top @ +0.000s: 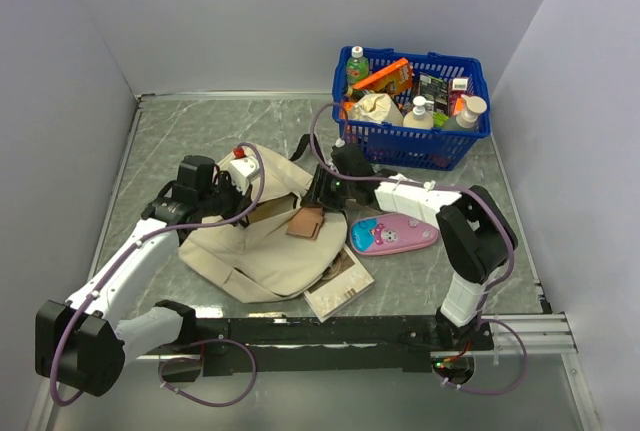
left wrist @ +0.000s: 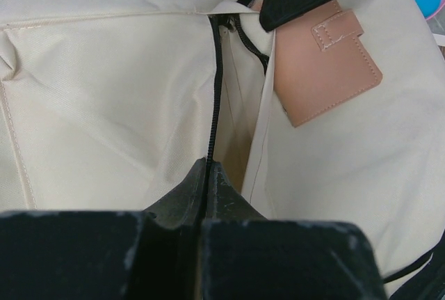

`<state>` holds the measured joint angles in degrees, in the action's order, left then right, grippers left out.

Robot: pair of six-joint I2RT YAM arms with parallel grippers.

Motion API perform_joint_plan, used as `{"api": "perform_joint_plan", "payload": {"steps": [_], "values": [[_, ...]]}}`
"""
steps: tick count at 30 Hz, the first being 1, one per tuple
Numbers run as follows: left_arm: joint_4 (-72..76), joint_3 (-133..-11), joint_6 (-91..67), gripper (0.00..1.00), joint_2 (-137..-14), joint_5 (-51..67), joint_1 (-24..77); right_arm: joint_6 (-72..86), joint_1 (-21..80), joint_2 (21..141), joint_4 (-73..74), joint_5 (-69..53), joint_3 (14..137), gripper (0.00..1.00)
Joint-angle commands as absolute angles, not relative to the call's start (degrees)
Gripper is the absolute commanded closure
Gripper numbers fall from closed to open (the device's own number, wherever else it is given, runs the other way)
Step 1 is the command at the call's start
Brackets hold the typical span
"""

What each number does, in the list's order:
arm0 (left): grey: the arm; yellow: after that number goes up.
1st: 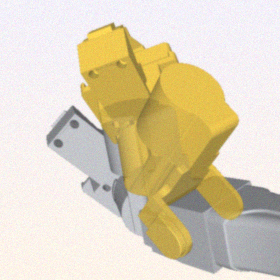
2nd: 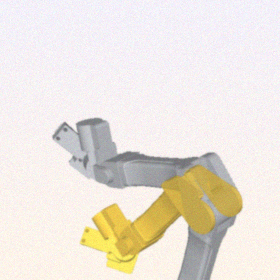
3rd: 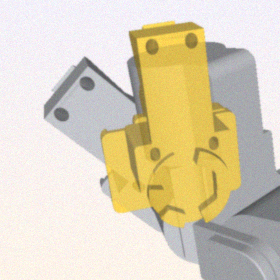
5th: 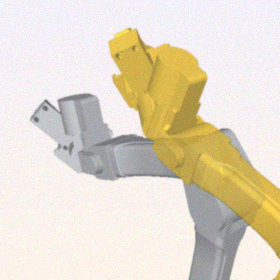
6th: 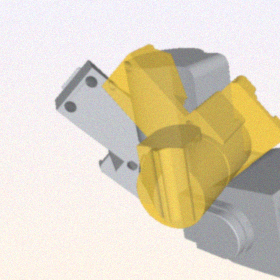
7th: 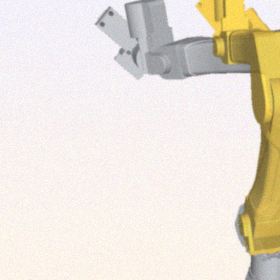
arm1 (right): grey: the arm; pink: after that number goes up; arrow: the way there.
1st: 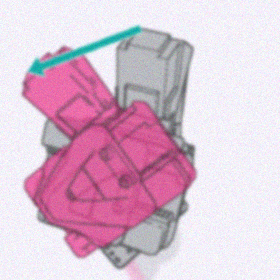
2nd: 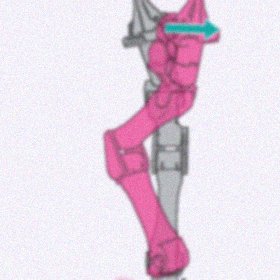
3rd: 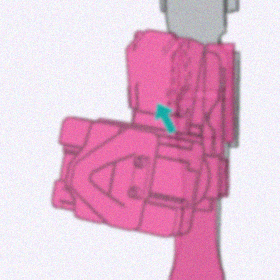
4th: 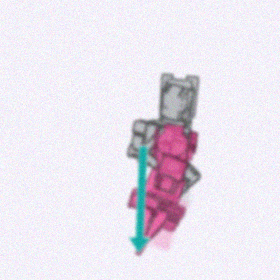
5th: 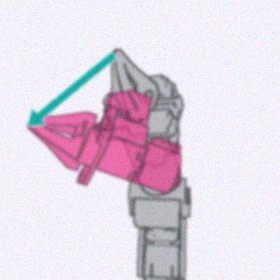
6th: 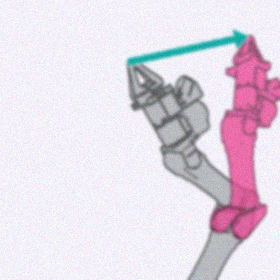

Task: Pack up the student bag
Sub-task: Place the personal item in the student bag.

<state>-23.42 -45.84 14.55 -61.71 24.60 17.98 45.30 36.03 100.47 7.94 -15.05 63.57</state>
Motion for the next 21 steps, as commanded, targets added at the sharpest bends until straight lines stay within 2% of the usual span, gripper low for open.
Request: {"api": "perform_joint_plan", "payload": {"steps": [1, 12, 19, 21], "values": [[-23.1, -46.6, 15.9, 0.99, -60.0, 24.2, 17.8, 46.5, 34.6, 97.5, 4.8, -17.3, 60.0, 0.56], [-22.2, -46.1, 15.6, 0.99, -60.5, 23.2, 17.8, 44.7, 34.5, 87.8, 10.3, -20.7, 61.2, 0.65], [-22.1, -46.2, 15.3, 0.99, -60.3, 22.9, 17.8, 49.5, 34.5, 88.3, 5.0, -25.0, 59.2, 0.96], [-22.3, -46.5, 15.4, 0.99, -60.2, 22.7, 17.8, 50.4, 35.0, 88.5, 3.6, -25.8, 58.9, 1.0]]}}
